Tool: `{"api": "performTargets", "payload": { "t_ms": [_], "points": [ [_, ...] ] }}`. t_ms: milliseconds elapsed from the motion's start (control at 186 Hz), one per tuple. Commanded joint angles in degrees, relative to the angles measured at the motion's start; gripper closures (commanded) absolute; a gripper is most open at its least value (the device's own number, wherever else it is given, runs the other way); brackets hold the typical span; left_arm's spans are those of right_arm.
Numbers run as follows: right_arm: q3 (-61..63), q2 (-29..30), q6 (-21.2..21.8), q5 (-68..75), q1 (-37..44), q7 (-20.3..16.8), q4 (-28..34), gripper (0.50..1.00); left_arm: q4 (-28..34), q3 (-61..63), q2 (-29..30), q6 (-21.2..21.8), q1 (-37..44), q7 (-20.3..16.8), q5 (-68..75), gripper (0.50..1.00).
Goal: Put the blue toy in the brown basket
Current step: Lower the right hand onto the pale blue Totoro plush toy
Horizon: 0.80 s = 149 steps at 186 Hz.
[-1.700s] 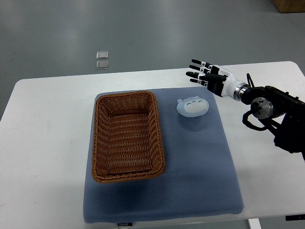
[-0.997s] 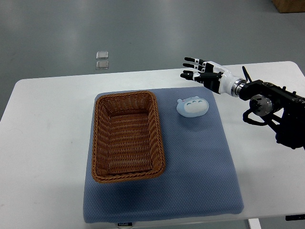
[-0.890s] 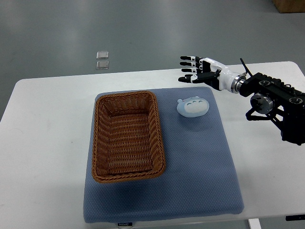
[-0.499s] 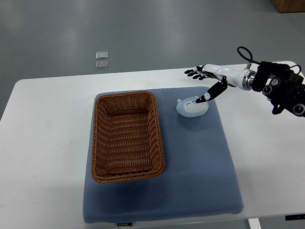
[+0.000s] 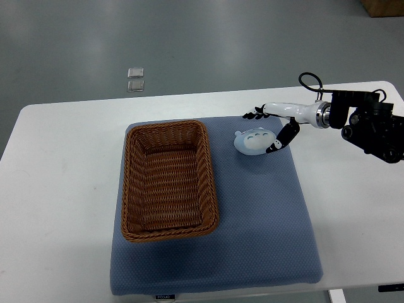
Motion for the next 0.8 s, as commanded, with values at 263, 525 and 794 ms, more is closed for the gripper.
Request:
{"api": "performTargets", "payload": {
  "t_ms": [263, 525, 794],
  "points": [
    [-0.45, 1.00, -0.49, -0.14, -1.15, -0.32, -0.37, 0.587, -0.03, 0.01, 0.00, 0.00, 0.00, 0.00, -0.02, 0.500],
    [-0.80, 2.40, -1.19, -0.14, -1.33, -0.41, -1.95, 0.589, -0.03, 0.01, 0.00, 0.00, 0.00, 0.00, 0.07, 0.500],
    [-0.71, 2.49, -1.19, -0.14, -1.41, -0.41, -1.95, 0.589, -0.03, 0.01, 0.00, 0.00, 0.00, 0.00, -0.02, 0.500]
  ]
}}
